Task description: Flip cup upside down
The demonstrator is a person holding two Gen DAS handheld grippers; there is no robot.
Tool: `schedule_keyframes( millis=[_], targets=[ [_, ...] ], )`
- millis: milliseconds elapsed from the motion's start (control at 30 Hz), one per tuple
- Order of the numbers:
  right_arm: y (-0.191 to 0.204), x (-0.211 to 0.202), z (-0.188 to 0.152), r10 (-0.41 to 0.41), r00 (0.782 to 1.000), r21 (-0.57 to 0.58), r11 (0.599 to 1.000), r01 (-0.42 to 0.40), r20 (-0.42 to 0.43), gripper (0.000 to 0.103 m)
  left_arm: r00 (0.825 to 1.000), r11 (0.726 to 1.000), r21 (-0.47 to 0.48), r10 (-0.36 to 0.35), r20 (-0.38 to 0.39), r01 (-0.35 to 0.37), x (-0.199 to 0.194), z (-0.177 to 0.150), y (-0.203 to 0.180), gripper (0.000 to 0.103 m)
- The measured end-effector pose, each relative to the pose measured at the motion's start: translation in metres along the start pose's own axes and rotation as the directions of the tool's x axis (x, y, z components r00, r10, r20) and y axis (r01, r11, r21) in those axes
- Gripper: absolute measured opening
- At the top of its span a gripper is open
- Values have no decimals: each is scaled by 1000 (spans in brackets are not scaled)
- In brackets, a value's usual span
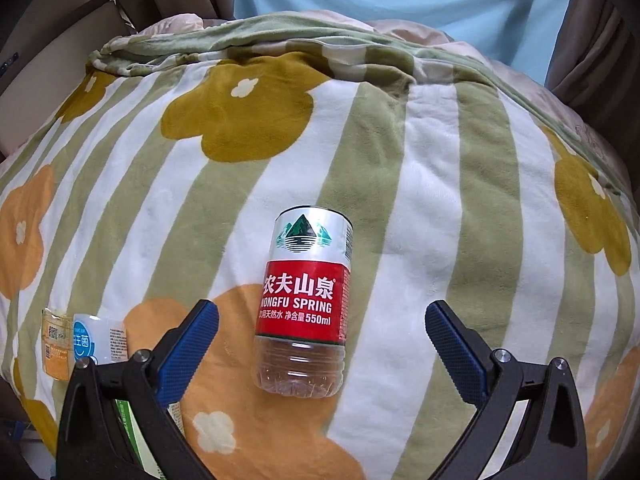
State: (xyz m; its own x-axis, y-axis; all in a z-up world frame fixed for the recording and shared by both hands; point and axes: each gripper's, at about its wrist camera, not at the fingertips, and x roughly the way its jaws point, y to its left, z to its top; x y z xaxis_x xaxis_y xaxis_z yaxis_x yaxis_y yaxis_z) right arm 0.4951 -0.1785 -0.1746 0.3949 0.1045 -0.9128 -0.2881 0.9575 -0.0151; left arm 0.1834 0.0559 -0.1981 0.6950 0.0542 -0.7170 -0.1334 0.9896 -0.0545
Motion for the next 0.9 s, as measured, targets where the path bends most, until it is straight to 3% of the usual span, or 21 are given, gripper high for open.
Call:
schedule_keyframes(
  millis=[200,433,667,900],
  targets=[
    [-2,40,15,21,995,59,998,-15,-102,87,1000,1000,8,-6,-21,6,6,1,1,103],
    [8,57,15,6,989,34,999,-1,-148,56,999,1000,15,-19,-28,20,4,1,2,103],
    [15,38,10,9,992,30,1000,-6,-123,55,1000,1000,19,-17,-11,17,-10,4,7,103],
    [36,-55,-20,89,996,-48,995,-89,-5,55,999,999,23,-26,36,25,-41,4,6,103]
  ],
)
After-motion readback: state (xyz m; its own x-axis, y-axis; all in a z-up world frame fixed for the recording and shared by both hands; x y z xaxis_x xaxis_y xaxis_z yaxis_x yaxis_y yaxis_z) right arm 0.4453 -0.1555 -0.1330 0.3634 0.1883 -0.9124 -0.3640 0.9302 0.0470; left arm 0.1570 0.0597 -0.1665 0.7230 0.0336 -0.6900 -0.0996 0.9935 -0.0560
